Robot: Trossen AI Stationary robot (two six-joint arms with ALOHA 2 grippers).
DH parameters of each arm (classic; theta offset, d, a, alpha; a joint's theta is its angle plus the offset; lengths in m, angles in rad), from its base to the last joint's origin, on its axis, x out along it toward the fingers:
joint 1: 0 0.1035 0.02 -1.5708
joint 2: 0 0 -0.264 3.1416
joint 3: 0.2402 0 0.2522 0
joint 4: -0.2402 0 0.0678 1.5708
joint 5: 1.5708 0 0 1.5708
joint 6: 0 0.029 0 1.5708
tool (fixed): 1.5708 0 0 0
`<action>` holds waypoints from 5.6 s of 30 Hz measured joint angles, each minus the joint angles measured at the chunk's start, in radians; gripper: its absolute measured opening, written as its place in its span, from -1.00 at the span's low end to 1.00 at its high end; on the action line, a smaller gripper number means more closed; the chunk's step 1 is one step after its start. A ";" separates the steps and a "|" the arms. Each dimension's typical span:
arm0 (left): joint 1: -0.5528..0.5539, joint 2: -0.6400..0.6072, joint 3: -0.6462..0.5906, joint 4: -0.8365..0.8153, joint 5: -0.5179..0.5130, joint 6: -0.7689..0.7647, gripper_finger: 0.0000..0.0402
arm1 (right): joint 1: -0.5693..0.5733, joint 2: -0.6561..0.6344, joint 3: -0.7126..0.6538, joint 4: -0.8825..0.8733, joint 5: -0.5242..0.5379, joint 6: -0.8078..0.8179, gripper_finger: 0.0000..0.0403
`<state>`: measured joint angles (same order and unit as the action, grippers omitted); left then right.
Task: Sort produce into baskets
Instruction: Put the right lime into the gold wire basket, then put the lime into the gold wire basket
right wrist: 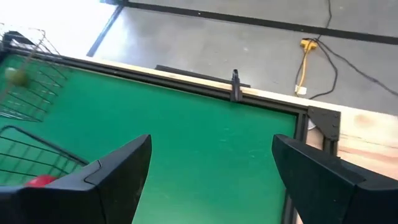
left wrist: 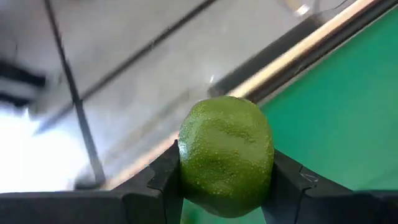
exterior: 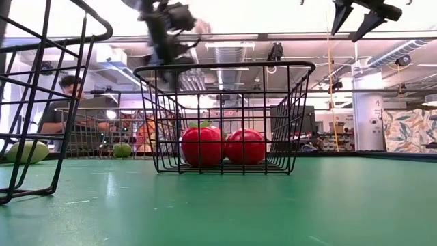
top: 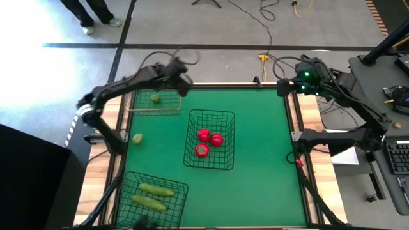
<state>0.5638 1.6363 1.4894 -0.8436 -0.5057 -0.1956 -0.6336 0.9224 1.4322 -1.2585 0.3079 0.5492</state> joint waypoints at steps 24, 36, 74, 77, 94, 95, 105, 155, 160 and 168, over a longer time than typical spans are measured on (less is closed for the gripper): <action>0.302 0.083 -0.136 -0.196 0.419 -0.046 -0.29 | 0.374 0.199 -0.006 0.367 -0.001 0.063 0.61; 0.360 0.288 0.020 -0.458 0.489 0.065 -0.28 | 0.552 0.232 -0.006 0.366 0.008 0.107 0.61; -0.126 -0.411 -0.432 -0.645 0.462 -0.194 0.50 | 0.558 0.234 -0.006 0.382 0.044 0.077 0.61; -0.185 -0.430 -0.543 -0.603 0.508 -0.249 0.48 | 0.554 0.234 -0.006 0.382 0.044 0.075 0.61; -0.240 -0.234 -0.713 -0.427 0.372 -0.301 0.41 | 0.546 0.234 -0.006 0.374 0.033 0.091 0.61; -0.242 -0.223 -0.715 -0.422 0.372 -0.304 0.41 | 0.546 0.234 -0.006 0.374 0.033 0.091 0.61; -0.370 -0.232 -0.722 -0.416 0.253 -0.478 0.41 | 0.546 0.234 -0.007 0.373 0.033 0.082 0.61; -0.710 0.018 -0.725 -0.572 0.151 -0.789 -0.97 | 0.517 0.234 -0.008 0.350 0.029 0.053 0.61; -0.652 0.044 -0.728 -0.566 0.102 -0.751 -0.99 | 0.517 0.235 -0.008 0.350 0.029 0.061 0.61; -0.581 0.050 -0.745 -0.478 0.114 -0.658 -1.00 | 0.517 0.237 -0.008 0.350 0.025 0.069 0.61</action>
<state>-0.0176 1.6863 0.7443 -1.3218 -0.3916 -0.8541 -0.1165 1.1599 1.4242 -0.9085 0.3328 0.6182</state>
